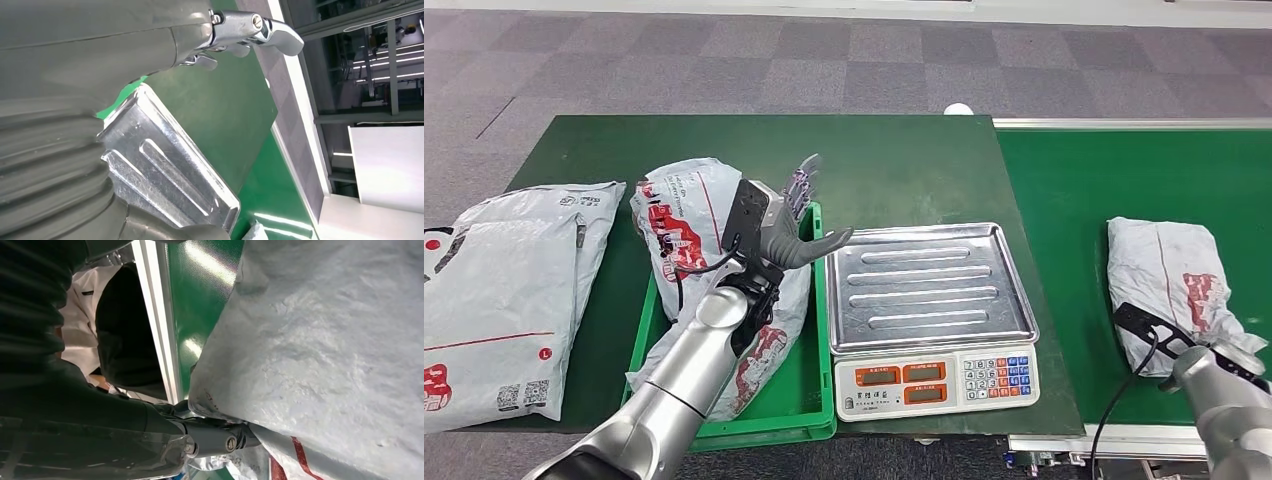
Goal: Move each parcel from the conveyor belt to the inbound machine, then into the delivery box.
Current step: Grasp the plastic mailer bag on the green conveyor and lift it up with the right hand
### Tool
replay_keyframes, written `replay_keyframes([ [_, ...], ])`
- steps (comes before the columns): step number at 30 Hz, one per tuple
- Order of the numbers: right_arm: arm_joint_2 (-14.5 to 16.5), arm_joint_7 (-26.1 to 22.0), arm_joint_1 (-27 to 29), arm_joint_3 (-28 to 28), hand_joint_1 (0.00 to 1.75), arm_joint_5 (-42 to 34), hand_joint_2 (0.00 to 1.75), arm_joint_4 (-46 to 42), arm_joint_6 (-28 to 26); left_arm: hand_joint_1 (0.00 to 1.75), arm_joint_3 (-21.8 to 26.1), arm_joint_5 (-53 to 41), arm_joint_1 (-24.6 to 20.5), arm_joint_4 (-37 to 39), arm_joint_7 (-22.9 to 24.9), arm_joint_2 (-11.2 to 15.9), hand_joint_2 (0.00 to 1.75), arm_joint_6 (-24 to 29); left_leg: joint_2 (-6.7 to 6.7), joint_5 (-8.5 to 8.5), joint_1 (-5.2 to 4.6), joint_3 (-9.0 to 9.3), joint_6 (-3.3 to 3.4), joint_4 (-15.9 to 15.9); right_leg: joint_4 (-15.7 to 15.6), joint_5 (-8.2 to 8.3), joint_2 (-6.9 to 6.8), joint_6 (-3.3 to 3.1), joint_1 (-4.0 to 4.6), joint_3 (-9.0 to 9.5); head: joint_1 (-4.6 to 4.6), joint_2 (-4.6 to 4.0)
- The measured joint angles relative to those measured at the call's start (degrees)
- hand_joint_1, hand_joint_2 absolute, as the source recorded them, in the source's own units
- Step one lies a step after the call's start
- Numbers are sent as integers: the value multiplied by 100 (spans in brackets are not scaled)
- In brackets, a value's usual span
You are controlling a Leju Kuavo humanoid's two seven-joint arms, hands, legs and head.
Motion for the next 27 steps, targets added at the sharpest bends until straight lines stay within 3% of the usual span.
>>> replay_keyframes([
  [13,236,265,1,139,0,465,175,0,-978,0,0,-14,0,6,-18,-54,175,-37,0,0,0,0,0,0,0,0,0,0,0,1,0,0],
  [17,245,466,-2,277,175,708,175,0,-1236,0,0,-30,-12,-16,7,-86,175,-86,-1,0,0,0,0,0,0,0,-1,0,0,0,0,0],
  [27,245,379,20,280,175,470,175,0,-1027,0,0,-33,-204,56,93,-211,175,-227,0,0,0,1,0,0,0,0,0,0,0,0,0,0],
])
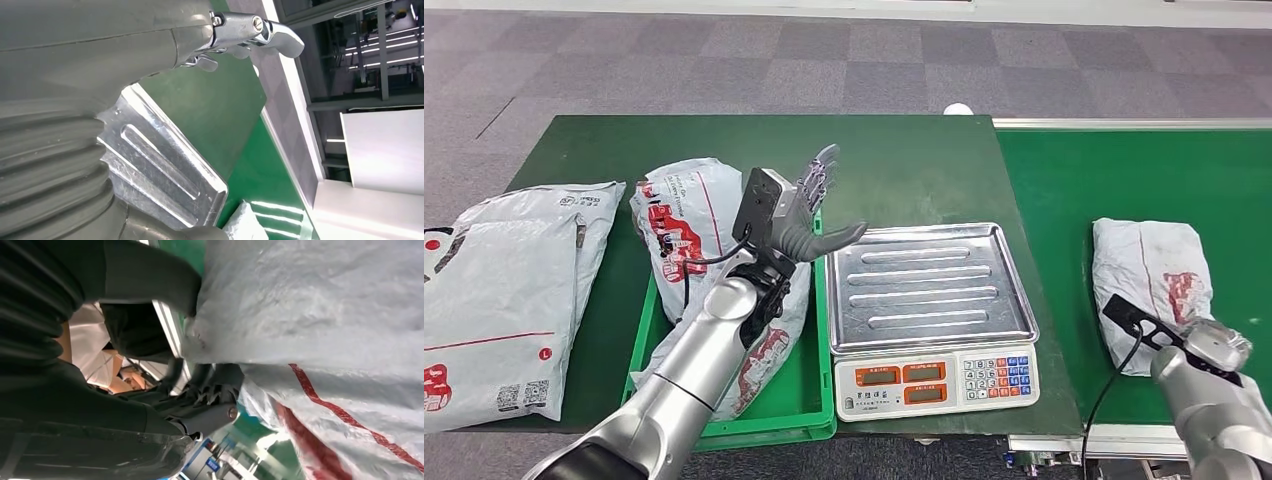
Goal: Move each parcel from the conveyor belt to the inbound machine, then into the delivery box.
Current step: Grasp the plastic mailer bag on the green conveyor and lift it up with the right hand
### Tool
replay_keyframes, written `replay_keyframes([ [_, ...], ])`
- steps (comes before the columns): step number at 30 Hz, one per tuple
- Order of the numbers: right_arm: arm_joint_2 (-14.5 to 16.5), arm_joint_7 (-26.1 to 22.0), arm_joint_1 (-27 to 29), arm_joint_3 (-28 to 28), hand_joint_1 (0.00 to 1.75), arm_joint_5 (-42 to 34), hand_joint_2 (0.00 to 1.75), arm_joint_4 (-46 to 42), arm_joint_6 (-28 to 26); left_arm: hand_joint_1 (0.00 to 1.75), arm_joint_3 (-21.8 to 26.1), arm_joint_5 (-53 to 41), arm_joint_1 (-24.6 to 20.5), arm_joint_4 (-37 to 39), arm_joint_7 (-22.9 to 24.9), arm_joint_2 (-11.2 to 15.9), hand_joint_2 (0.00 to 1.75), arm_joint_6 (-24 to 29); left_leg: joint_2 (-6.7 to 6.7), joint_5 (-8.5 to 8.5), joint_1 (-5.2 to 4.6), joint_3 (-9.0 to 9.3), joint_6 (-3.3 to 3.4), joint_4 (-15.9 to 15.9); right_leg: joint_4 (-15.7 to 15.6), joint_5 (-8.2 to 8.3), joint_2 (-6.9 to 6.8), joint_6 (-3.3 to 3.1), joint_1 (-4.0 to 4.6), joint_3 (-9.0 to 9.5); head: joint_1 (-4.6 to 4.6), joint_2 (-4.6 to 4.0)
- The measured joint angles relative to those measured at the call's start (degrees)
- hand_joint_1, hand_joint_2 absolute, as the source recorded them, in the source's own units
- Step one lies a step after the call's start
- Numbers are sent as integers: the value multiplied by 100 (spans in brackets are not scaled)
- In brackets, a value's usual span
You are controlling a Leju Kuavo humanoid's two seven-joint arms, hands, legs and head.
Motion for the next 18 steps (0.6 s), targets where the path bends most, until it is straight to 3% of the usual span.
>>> replay_keyframes([
  [11,1,-198,60,-293,175,-78,175,1,672,0,0,-53,-126,127,25,-87,175,-108,-1,0,0,0,0,0,0,0,-1,0,0,0,0,0],
  [18,69,-191,34,-398,175,23,175,0,481,0,0,-124,-110,79,47,-99,175,-89,-1,0,0,-2,0,-1,0,0,-2,0,0,2,0,0],
])
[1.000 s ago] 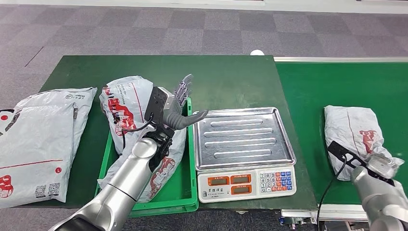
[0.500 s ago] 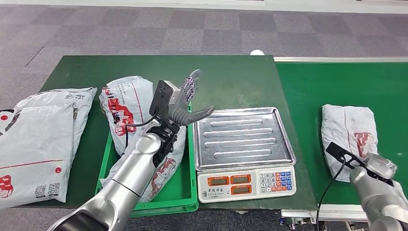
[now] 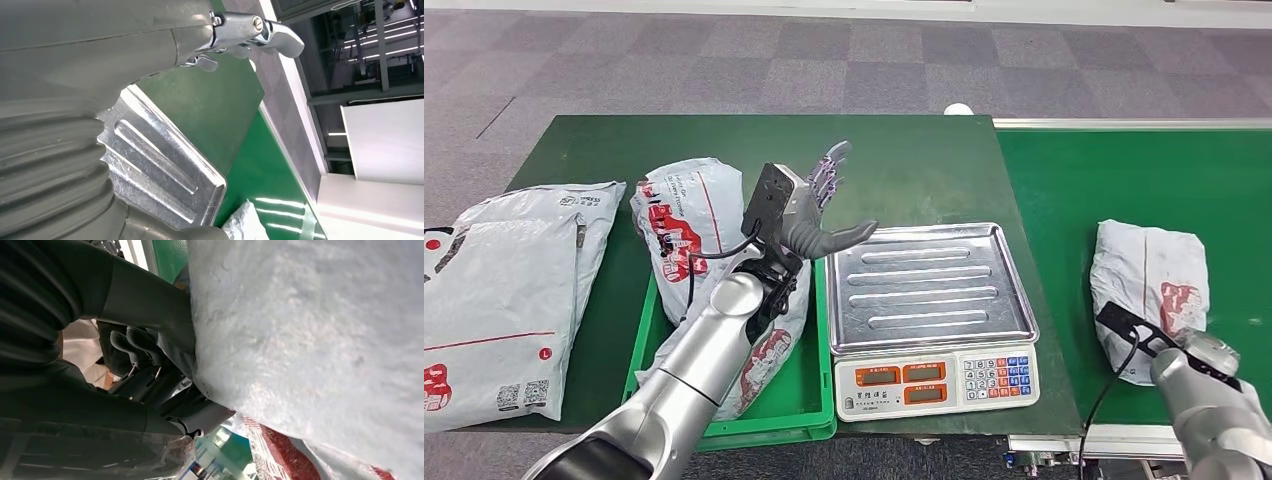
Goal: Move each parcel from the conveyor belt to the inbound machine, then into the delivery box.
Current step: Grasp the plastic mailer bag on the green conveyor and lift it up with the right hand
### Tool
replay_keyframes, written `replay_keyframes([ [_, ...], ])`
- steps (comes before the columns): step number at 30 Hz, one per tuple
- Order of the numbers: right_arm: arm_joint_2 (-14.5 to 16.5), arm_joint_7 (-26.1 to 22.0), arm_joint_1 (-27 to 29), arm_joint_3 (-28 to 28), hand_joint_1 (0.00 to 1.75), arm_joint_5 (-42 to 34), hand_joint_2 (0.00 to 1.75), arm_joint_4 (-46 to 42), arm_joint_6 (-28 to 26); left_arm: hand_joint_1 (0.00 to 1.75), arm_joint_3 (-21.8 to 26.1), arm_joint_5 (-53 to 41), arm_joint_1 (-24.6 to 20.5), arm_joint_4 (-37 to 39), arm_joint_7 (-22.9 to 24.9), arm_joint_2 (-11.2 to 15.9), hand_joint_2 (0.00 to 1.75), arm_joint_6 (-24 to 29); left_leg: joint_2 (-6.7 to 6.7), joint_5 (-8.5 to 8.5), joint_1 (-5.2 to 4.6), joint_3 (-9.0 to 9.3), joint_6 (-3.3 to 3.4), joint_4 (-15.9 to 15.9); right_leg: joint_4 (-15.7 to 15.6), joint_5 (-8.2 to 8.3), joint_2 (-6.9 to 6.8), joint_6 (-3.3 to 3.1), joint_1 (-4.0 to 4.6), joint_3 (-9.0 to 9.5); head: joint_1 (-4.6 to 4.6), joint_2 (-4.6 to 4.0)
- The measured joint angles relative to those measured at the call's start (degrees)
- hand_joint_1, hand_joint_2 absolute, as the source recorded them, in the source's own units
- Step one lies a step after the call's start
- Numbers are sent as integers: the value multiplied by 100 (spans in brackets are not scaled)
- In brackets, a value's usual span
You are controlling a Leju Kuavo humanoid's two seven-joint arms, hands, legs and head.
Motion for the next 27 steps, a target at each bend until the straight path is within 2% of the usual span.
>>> replay_keyframes([
  [11,63,2,-11,-74,175,27,175,0,-45,0,0,-29,16,-61,12,0,175,2,0,0,-1,-1,0,0,0,0,0,0,-1,0,0,0],
  [13,79,-32,-10,-77,175,51,175,-4,-301,0,0,-32,21,-64,13,1,175,21,0,0,-1,-3,0,0,0,1,0,0,-1,0,1,0],
  [17,201,-291,-9,-89,175,145,175,-211,-1475,0,4,-92,95,-147,22,8,175,102,2,0,-1,-4,0,0,3,1,2,1,-2,0,1,0],
  [21,402,-975,174,-97,175,-169,175,-1116,-2219,0,26,-179,156,-217,28,38,175,147,-2,2,0,-2,0,0,3,1,-4,0,-1,-2,0,0],
  [24,502,-1495,509,-31,175,-884,175,-2159,-2449,0,37,-191,179,-231,-24,91,175,181,-21,7,0,-9,-1,-1,4,0,-22,0,-1,-2,0,0],
  [27,523,-1764,757,132,175,-1533,175,-3015,-2582,0,42,-204,232,-261,-89,152,175,230,-19,6,0,-10,-1,-1,5,0,-17,0,-1,-5,0,0],
])
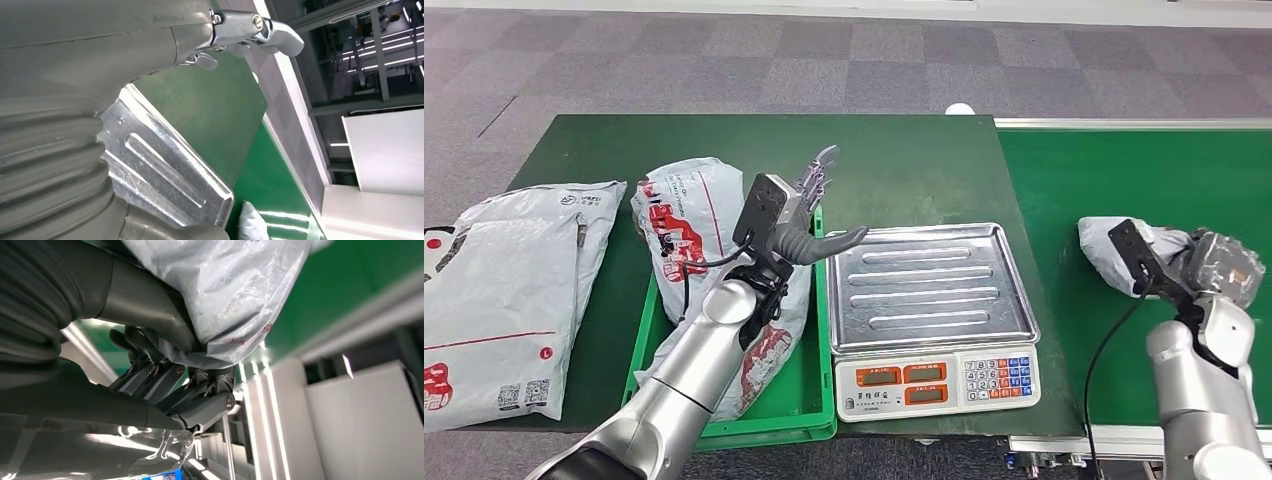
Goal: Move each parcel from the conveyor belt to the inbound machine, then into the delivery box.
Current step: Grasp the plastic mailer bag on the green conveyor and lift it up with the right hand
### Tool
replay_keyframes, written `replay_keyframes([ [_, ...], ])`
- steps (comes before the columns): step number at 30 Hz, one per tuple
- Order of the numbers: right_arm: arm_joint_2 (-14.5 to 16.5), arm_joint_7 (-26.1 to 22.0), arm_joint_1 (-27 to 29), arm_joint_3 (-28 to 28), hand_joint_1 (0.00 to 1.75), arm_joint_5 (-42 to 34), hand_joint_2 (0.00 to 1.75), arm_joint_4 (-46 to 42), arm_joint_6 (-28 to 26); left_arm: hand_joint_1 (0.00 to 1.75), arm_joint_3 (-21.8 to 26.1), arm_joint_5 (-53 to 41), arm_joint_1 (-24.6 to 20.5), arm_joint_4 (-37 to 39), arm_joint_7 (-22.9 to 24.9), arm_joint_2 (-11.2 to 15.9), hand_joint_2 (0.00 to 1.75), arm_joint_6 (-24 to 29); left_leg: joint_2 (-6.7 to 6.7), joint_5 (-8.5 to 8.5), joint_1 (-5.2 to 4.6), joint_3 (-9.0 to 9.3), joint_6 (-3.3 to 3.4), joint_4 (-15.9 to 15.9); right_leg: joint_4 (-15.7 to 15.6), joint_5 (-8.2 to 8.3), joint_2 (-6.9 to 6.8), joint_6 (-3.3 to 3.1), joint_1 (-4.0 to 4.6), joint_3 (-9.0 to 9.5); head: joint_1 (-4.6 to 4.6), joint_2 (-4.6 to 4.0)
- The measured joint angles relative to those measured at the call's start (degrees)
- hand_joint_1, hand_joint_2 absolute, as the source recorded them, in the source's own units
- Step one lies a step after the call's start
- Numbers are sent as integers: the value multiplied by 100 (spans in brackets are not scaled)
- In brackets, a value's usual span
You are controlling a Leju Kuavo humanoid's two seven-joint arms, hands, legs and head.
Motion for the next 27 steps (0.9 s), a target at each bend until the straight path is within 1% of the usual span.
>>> replay_keyframes([
  [3,-16,-74,103,147,175,-321,175,-489,-27,0,0,-17,34,-20,-52,49,175,46,5,0,-1,-1,0,0,-1,0,5,0,-1,-2,0,0],
  [8,-51,-86,201,350,175,-434,175,-1013,-23,0,0,-22,80,-25,-104,109,175,73,3,0,-4,-2,0,0,-1,0,3,1,-4,-3,0,0],
  [13,-86,-149,203,462,175,-577,175,-1192,-139,0,0,-3,84,-19,-147,148,175,107,3,0,-5,-2,0,0,-1,1,3,1,-4,-3,0,0],
  [18,-283,-364,84,702,175,-1074,175,-1195,-334,0,0,126,77,9,-241,210,175,169,4,0,-5,-3,1,0,0,1,4,1,-5,-3,0,0],
  [22,-427,-515,-168,938,175,-1393,175,-1151,-421,0,0,202,55,37,-270,249,175,223,6,0,-5,-5,0,0,1,1,5,1,-5,-4,0,0],
  [25,-464,-599,-607,1167,175,-1542,175,-972,-484,0,0,233,-6,96,-303,257,175,265,18,3,-6,-6,1,1,5,6,16,3,-6,-11,0,0],
  [27,-466,-568,-952,1355,175,-1559,175,-822,-481,0,0,258,-66,144,-317,253,175,289,22,7,-7,-5,3,1,6,9,21,4,-7,-15,0,0],
])
